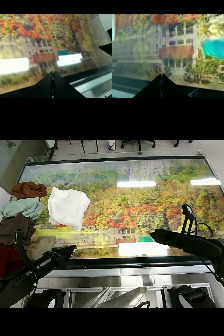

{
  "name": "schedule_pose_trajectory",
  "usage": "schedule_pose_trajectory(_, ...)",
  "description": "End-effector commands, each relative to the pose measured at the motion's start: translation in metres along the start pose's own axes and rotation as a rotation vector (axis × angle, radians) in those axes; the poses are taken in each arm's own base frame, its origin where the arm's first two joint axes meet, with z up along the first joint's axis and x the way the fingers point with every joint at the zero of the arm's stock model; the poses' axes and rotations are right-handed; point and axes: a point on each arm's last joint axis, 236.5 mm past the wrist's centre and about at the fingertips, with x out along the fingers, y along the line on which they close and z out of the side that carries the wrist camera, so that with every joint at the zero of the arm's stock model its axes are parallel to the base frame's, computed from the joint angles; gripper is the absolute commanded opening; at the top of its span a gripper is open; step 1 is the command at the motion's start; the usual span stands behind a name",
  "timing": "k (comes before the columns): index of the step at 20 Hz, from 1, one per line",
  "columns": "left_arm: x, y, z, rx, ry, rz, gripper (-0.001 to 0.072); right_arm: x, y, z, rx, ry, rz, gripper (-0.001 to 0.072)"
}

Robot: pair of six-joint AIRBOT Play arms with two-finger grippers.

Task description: Fold the shirts.

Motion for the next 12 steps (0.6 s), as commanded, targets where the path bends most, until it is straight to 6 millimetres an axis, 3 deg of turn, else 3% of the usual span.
schedule_pose_trajectory(1,0.0004,0.0014,-0.0009,0.000,0.002,0.004,0.0015,0.0006,-0.0006,-0.0008,0.001,0.001,-0.001,0.0020)
schedule_pose_trajectory(12,0.0004,0.0008,0.0026,0.000,-0.013,0.001,0.0015,0.0010,-0.0008,-0.0012,0.002,0.003,-0.001,0.0021)
